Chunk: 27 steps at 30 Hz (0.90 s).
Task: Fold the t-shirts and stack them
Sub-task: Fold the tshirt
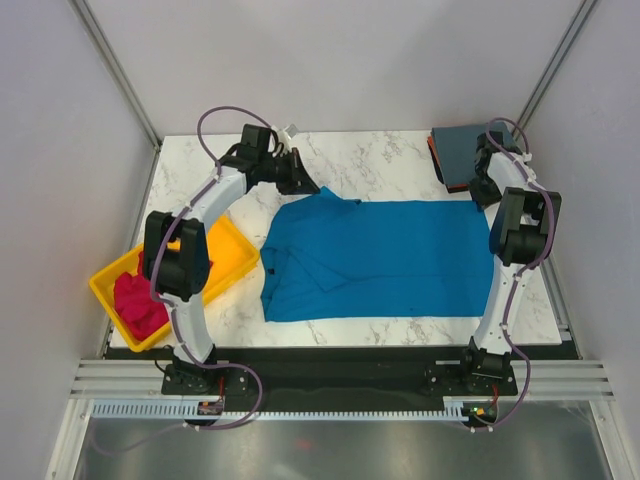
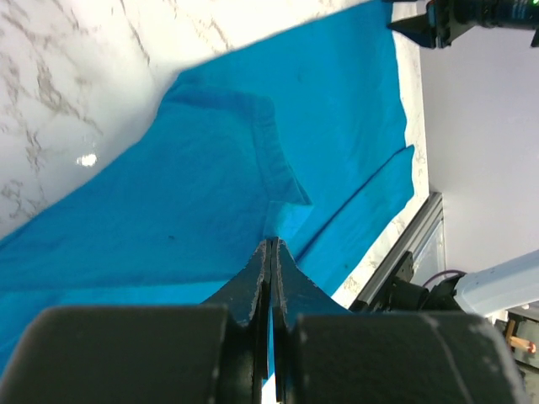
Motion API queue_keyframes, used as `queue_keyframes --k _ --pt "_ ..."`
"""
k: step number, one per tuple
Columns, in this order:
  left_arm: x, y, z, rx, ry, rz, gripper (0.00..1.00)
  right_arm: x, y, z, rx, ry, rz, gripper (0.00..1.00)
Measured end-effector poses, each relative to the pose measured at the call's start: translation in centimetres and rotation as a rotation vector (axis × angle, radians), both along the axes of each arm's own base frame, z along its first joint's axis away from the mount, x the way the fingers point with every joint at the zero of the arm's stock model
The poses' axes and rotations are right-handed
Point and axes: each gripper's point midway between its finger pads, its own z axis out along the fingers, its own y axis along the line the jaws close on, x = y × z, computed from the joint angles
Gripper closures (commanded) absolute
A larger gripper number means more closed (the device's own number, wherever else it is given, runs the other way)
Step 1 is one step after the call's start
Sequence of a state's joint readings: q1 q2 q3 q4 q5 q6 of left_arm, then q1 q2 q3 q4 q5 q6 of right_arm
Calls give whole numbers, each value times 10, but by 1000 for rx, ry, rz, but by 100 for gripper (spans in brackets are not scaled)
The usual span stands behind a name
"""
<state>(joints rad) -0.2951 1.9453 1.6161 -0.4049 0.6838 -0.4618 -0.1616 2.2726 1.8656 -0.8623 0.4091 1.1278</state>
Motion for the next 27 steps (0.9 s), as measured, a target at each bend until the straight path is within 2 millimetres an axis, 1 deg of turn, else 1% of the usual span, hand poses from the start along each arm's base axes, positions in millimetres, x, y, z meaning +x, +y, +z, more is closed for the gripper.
queue_keyframes --k 4,6,14,22,27 --pt "-11 3 -12 11 38 -1 98 -1 -5 -6 5 7 -22 52" --pt "-14 4 -14 11 46 -3 98 0 -7 -5 5 3 -29 53" --pt "-20 5 -5 5 32 -6 98 0 -11 -4 16 -1 -41 53" --pt "-21 5 -6 5 34 -5 98 12 -11 2 32 -44 -15 53" --pt "-21 5 -6 5 34 -5 98 15 -12 2 27 -52 0 53"
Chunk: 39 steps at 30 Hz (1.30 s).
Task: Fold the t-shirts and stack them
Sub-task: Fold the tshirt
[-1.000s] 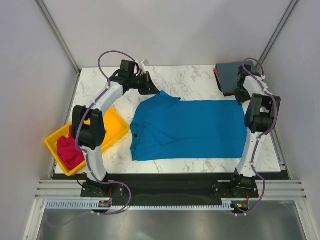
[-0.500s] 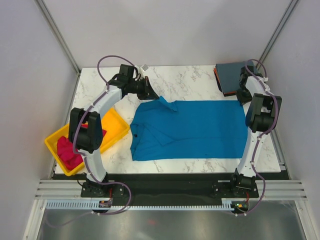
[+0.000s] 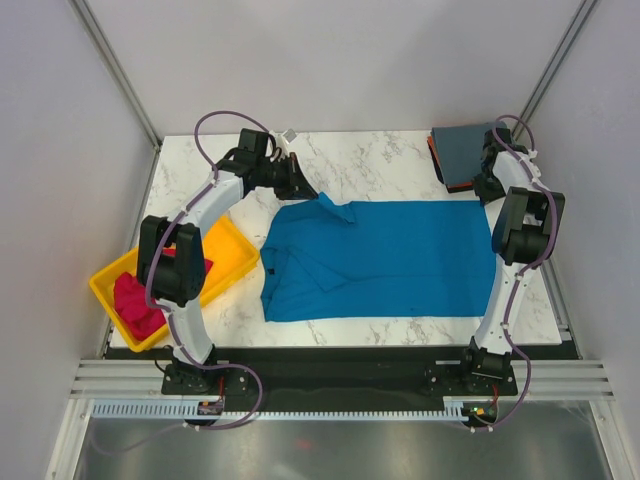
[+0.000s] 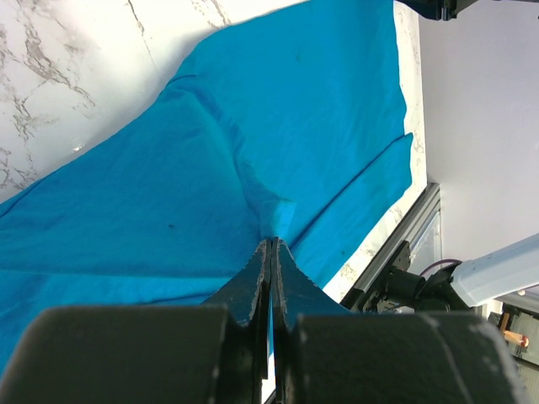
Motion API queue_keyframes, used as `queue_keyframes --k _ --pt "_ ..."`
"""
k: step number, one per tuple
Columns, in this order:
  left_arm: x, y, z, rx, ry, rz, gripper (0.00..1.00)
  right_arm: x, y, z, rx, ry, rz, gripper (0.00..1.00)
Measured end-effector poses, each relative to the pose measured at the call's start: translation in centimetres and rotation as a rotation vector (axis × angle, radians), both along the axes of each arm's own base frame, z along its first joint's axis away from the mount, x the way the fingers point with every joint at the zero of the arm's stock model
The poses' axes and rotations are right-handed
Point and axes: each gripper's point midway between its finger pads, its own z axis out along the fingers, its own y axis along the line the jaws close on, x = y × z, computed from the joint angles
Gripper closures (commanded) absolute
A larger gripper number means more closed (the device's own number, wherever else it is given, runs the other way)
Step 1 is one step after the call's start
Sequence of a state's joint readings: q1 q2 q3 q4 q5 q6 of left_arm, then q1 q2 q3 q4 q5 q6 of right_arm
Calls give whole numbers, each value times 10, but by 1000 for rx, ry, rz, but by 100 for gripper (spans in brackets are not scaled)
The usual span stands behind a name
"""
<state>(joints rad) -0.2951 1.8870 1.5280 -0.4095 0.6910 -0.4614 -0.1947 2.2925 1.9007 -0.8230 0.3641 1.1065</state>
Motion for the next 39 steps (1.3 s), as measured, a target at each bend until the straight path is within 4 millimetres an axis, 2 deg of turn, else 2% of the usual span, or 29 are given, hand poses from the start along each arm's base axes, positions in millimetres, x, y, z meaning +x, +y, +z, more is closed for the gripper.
queue_keyframes --k 15,17,18,21,24,34,39 --pt "-1 0 -2 1 5 0 98 1 -5 -7 -25 11 -2 55" --pt "-1 0 -2 1 5 0 98 1 -5 -7 -30 14 1 62" --pt "-1 0 -2 1 5 0 98 1 -6 -8 -30 15 1 71" --pt "-1 0 -2 1 6 0 98 0 -8 -8 -38 22 10 89" --pt "-1 1 -2 2 8 1 98 -1 -9 -8 -42 28 20 100" --pt "-8 9 -9 52 57 36 98 -2 -7 -8 -48 28 127 100" --pt "-19 16 9 65 44 52 98 -12 1 -6 -38 16 240 100"
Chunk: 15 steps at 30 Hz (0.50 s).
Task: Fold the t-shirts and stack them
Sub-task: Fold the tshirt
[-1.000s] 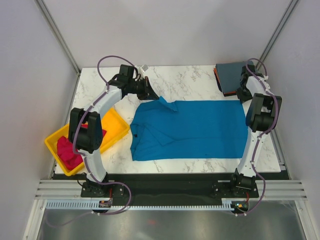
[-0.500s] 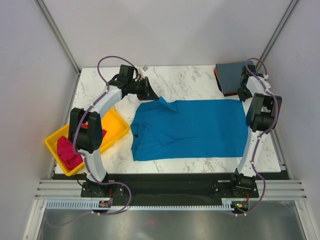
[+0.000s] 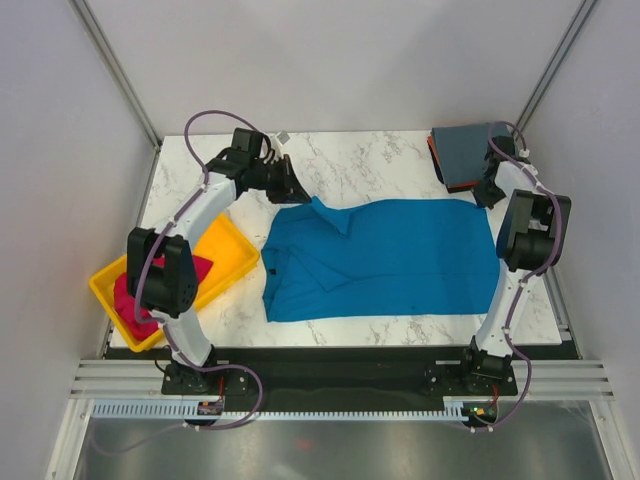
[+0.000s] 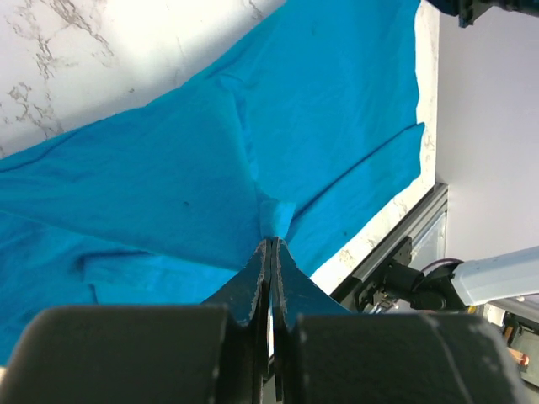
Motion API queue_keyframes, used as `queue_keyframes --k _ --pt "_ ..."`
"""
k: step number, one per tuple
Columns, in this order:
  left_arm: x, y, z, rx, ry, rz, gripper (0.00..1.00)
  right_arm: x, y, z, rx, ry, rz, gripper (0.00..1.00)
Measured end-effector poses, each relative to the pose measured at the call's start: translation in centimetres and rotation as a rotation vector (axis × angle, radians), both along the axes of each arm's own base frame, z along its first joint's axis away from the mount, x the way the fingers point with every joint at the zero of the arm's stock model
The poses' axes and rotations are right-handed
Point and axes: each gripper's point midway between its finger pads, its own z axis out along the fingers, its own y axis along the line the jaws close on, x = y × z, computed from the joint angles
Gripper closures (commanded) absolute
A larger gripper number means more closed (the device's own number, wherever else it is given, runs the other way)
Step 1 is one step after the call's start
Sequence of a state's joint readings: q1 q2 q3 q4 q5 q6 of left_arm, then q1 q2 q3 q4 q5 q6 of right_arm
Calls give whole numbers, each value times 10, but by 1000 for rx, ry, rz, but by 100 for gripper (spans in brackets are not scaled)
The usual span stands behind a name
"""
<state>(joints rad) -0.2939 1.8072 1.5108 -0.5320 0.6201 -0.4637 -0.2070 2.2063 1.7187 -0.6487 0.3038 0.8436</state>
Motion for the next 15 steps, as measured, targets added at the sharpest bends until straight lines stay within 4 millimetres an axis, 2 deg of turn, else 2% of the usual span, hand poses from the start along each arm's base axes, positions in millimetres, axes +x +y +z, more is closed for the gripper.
queue_keyframes --k 4,7,15 --pt "-9 5 20 2 -28 9 98 -10 3 4 -10 6 55 100" --pt "-16 7 28 6 -28 12 98 -14 2 14 -27 -7 82 100" --pt "-43 16 23 25 25 14 98 -39 -5 41 -86 -20 114 100"
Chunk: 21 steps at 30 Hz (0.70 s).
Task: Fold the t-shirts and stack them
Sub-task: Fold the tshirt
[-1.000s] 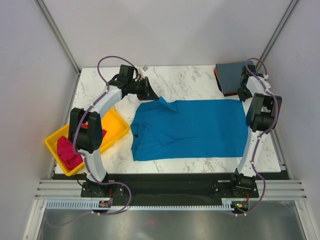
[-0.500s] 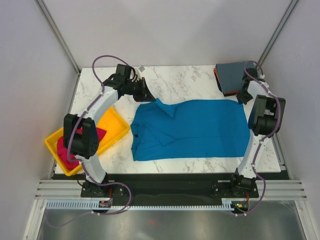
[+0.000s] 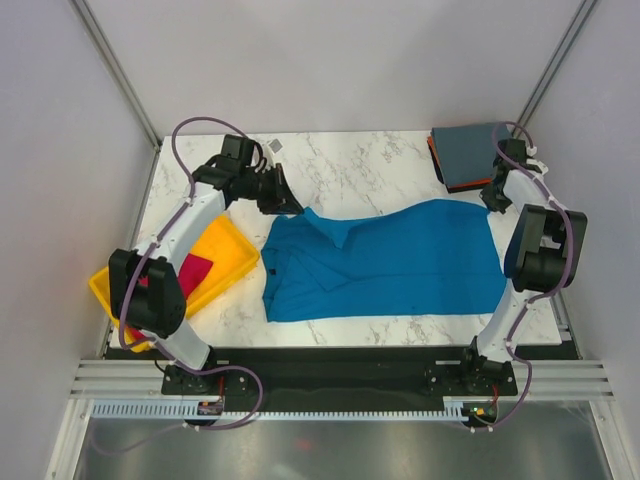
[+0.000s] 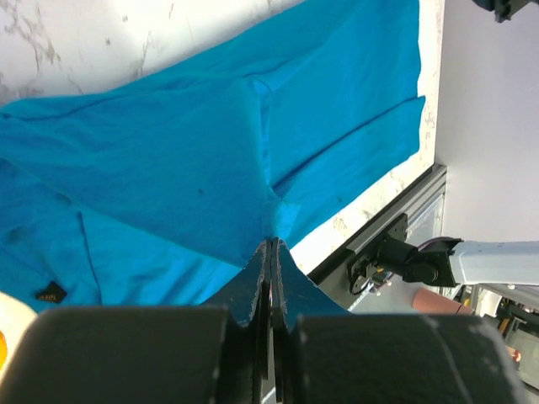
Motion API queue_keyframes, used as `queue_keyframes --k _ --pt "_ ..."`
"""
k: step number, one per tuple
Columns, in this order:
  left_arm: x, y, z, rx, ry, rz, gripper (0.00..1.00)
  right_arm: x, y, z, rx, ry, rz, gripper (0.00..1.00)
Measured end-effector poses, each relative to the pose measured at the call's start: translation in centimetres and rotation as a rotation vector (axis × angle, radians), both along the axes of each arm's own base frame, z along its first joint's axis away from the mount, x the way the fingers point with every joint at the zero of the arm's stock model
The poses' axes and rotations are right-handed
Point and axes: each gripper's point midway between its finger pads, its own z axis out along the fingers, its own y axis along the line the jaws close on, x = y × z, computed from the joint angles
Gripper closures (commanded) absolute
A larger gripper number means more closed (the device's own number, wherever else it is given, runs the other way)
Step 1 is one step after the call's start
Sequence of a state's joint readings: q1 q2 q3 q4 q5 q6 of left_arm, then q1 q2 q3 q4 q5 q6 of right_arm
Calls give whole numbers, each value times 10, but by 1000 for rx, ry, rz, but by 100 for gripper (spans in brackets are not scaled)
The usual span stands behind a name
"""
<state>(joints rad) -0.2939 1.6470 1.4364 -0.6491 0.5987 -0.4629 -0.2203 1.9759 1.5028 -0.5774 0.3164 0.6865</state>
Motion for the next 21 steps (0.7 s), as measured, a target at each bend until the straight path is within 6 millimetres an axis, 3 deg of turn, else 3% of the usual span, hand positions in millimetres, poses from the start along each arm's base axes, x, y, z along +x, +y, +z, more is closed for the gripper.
queue_keyframes --k 7,16,21 --pt "-31 9 -12 11 51 -3 98 -35 -5 -1 -36 44 12 100" --pt "-73 18 -10 -6 60 -10 98 -87 -1 2 -62 76 29 100" --pt "-84 24 -24 14 92 -1 98 -104 0 2 -73 83 33 100"
